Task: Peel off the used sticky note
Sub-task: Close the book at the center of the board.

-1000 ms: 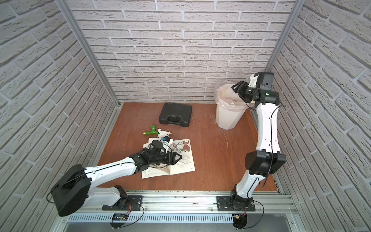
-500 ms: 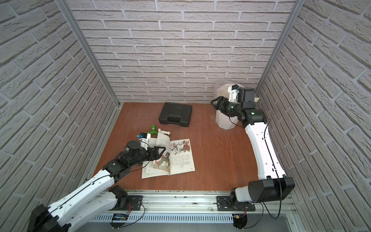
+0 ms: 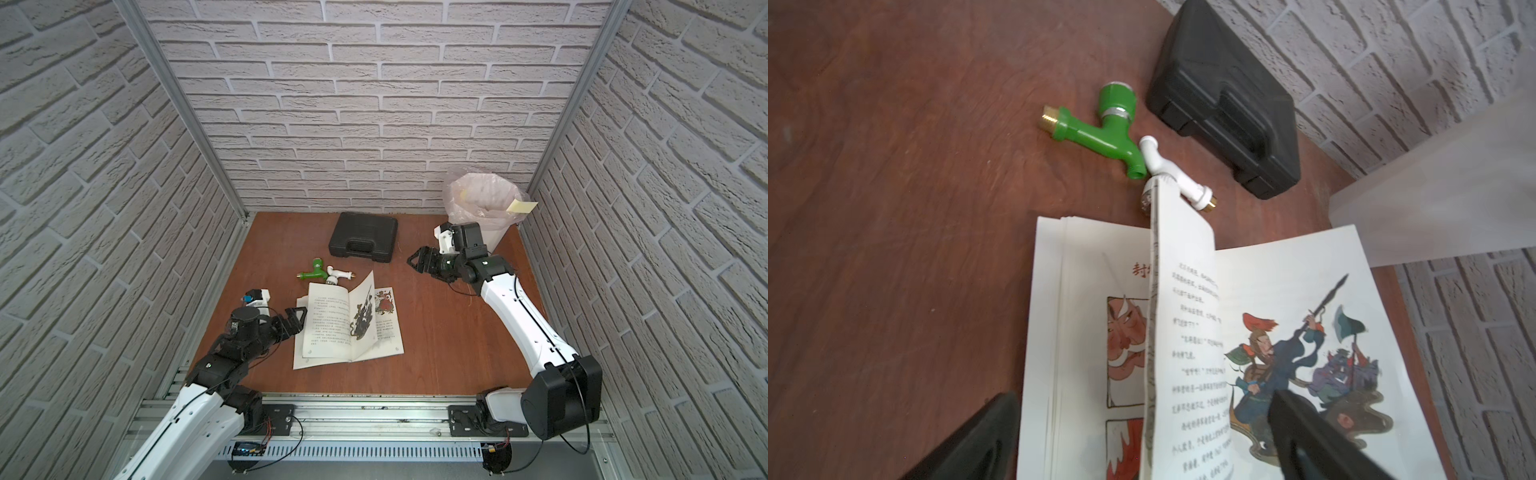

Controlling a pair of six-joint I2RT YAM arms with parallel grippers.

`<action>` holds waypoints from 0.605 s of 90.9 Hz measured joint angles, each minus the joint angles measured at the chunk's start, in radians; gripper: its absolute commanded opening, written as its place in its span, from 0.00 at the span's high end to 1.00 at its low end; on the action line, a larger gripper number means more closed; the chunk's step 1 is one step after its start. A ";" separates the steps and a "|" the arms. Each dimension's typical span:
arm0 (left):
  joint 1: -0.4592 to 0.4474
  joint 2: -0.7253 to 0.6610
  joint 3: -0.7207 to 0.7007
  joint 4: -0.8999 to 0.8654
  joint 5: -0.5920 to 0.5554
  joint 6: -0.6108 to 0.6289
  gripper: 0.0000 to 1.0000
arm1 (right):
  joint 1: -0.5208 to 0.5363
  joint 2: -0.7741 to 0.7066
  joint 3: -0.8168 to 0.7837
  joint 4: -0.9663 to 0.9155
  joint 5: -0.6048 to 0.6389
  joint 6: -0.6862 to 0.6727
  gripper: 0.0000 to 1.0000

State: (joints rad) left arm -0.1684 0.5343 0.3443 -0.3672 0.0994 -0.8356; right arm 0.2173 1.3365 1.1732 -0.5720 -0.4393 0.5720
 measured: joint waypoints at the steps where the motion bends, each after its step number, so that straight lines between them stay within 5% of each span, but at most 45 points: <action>1: 0.006 0.000 -0.005 0.000 0.003 -0.005 0.02 | 0.003 0.000 -0.007 0.003 0.000 0.002 0.20; 55: 0.146 0.165 -0.172 0.246 0.253 -0.113 0.02 | 0.036 -0.002 -0.138 0.109 -0.008 0.027 0.17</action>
State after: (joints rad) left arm -0.0227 0.6991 0.1722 -0.1207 0.3523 -0.9482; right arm 0.2535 1.3342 1.0355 -0.4633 -0.4469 0.5987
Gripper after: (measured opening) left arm 0.983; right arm 0.834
